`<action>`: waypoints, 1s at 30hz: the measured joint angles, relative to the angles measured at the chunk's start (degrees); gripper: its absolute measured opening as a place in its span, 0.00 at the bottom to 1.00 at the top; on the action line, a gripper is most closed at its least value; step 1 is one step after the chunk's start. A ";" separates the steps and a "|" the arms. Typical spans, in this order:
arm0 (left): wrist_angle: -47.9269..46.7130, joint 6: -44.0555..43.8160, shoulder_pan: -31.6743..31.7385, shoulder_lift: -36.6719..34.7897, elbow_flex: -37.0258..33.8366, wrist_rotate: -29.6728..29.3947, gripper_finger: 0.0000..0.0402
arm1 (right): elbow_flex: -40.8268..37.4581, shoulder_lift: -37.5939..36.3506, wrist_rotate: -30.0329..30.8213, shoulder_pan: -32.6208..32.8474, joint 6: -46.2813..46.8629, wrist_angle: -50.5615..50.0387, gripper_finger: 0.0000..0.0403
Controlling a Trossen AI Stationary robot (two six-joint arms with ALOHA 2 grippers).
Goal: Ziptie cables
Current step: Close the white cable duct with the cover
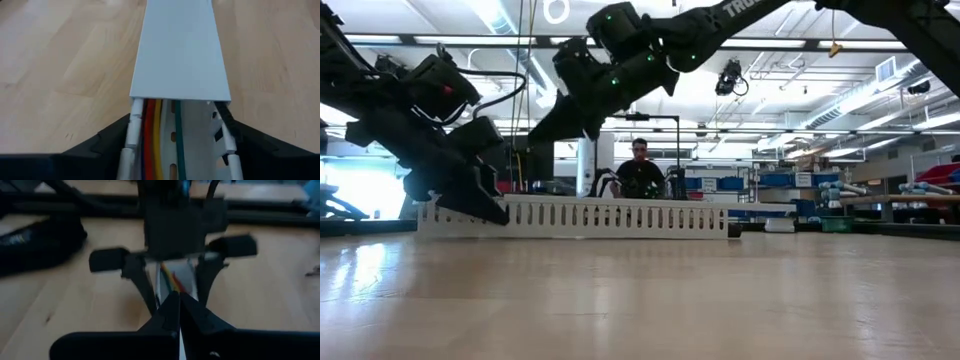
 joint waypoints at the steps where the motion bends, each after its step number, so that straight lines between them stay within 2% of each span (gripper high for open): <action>1: 0.00 0.00 0.00 -0.01 0.00 0.00 0.68 | 0.00 0.06 0.02 0.00 0.02 -0.62 0.00; 7: 1.22 -3.09 -0.02 -0.23 1.43 4.17 0.79 | -0.04 0.13 0.15 0.04 0.10 -0.84 0.00; 14: -5.35 -3.91 0.00 -1.78 2.49 5.07 0.80 | -0.04 0.13 0.17 0.09 0.22 -1.88 0.00; 25: -20.62 -7.21 0.00 -16.46 2.49 5.02 0.81 | -0.04 0.13 0.12 0.09 0.20 -2.97 0.00; 30: -22.82 -8.82 0.00 -19.38 0.44 3.17 0.81 | -0.02 0.13 0.00 0.11 0.17 -2.98 0.00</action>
